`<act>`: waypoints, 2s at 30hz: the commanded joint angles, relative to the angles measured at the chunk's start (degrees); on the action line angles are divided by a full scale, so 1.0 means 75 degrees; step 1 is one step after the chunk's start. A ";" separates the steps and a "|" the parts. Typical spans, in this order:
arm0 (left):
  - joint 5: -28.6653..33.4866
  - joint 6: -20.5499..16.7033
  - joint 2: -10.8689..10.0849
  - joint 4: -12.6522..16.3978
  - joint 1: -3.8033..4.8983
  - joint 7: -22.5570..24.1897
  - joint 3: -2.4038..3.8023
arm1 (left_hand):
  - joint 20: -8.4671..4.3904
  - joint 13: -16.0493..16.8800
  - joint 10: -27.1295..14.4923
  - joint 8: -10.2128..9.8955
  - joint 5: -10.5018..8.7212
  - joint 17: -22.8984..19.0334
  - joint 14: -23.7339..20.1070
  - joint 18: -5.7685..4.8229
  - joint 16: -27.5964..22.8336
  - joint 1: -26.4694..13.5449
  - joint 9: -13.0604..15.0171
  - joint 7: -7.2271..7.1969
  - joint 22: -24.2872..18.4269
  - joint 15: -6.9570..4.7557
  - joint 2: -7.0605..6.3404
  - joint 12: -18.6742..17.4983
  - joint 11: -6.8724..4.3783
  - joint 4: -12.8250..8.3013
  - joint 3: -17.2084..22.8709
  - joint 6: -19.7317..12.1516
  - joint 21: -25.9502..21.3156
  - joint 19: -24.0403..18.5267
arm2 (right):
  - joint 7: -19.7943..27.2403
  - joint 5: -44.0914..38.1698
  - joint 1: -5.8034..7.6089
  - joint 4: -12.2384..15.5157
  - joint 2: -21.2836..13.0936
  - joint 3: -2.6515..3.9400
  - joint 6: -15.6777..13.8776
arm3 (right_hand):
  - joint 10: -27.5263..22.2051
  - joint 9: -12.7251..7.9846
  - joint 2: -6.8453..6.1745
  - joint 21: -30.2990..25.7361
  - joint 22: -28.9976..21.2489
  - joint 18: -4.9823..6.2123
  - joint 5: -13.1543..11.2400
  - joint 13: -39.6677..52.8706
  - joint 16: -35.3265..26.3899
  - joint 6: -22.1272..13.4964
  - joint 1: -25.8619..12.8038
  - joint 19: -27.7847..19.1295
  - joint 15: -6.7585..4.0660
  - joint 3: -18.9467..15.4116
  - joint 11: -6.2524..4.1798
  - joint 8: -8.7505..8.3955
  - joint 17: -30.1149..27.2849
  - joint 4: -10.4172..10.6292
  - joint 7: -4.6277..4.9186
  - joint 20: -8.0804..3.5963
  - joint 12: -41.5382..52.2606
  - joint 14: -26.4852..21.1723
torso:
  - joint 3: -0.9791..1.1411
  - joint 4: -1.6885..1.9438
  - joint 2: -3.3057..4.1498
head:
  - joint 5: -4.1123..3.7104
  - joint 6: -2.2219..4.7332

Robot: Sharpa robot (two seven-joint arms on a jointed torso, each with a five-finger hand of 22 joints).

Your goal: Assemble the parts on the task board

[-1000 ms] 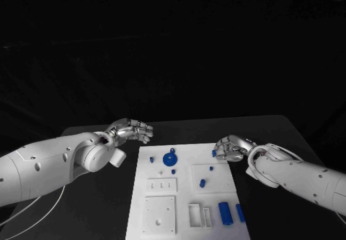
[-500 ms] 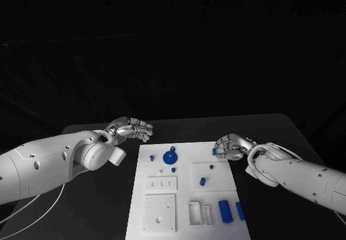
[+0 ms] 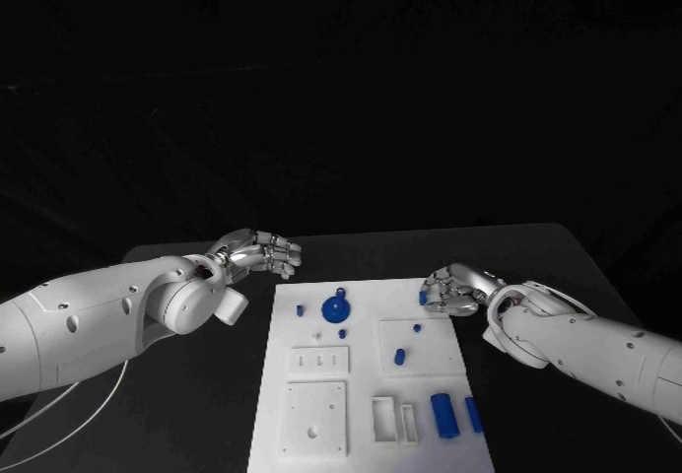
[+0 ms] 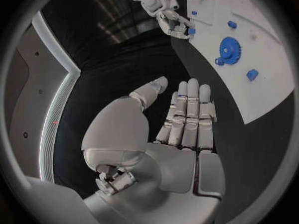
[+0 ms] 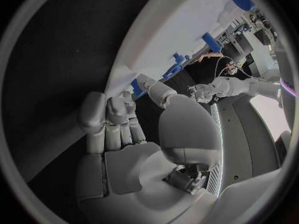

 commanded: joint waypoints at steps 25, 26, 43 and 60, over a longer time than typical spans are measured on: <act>-0.0035 0.0173 -0.0027 0.0022 0.0003 0.0033 0.0006 | -0.0002 0.0015 0.0064 -0.0035 0.0038 -0.0014 -0.0052 0.0128 0.0031 -0.0032 0.0017 0.0039 0.0147 -0.0024 0.0048 -0.0047 -0.0003 -0.0040 0.0007 0.0022 0.0051 -0.0046 | 0.0018 0.0009 -0.0086 -0.0021 0.0093 -0.0028 0.0178 | 0.0018 0.0023 0.0185 -0.0014 0.0020 0.1196 -0.0140 -0.0021 -0.0082 0.0305 -0.0088 -0.0057 -0.0068 -0.0008 -0.0044 0.0098 0.0037 -0.0044 0.0026 0.0033 0.0030 0.0046 | 0.0013 0.0007 0.0009 | 0.0000 -0.0011; -0.0037 0.0186 -0.0027 0.0022 0.0003 0.0023 0.0006 | -0.0003 0.0015 0.0063 -0.0035 0.0038 -0.0014 -0.0052 0.0128 0.0031 -0.0032 0.0017 0.0039 0.0147 -0.0024 0.0047 -0.0047 -0.0002 -0.0041 0.0007 0.0022 0.0051 -0.0046 | 0.0014 0.0009 -0.0088 -0.0019 0.0094 -0.0028 0.0173 | 0.0017 0.0025 0.0191 -0.0016 0.0020 0.1196 -0.0148 -0.0021 -0.0084 0.0321 -0.0088 -0.0060 -0.0072 -0.0001 -0.0048 0.0106 0.0038 -0.0042 0.0022 0.0034 0.0028 0.0046 | 0.0013 0.0008 0.0010 | 0.0000 -0.0011; -0.0056 0.0242 -0.0051 0.0000 0.0003 -0.0093 0.0005 | -0.0002 0.0017 0.0058 -0.0041 0.0038 -0.0016 -0.0057 0.0128 0.0029 -0.0028 0.0021 0.0041 0.0146 -0.0022 0.0037 -0.0057 0.0000 -0.0051 0.0008 0.0018 0.0050 -0.0050 | -0.0035 -0.0106 -0.0098 -0.0084 0.0111 -0.0028 0.0154 | 0.0037 0.0172 0.0319 -0.0017 0.0023 0.1196 -0.0848 -0.0046 -0.0177 0.0918 0.0012 -0.0090 -0.0276 0.0505 -0.0264 0.0391 0.0086 0.0046 -0.0206 0.0046 -0.0025 0.0070 | 0.0014 -0.0001 0.0000 | 0.0031 -0.0046; -0.0233 0.0548 -0.0093 0.0181 0.0003 -0.0181 0.0003 | -0.0046 0.0102 0.0254 -0.0084 0.0038 0.0042 0.0101 0.0141 0.0169 -0.0204 0.0052 0.0051 0.0159 -0.0090 0.0035 0.0028 -0.0085 0.0082 -0.0052 -0.0006 0.0115 0.0035 | -0.0311 -0.0464 -0.0060 0.0270 -0.0118 -0.0028 0.0206 | 0.0078 0.0237 0.0373 0.0031 0.0042 0.1196 -0.1017 -0.0048 -0.0163 0.1052 -0.0032 -0.0047 -0.0325 0.0652 -0.0316 0.0456 0.0152 0.0074 -0.0262 0.0029 -0.0029 0.0087 | -0.0001 -0.0004 0.0002 | 0.0012 -0.0004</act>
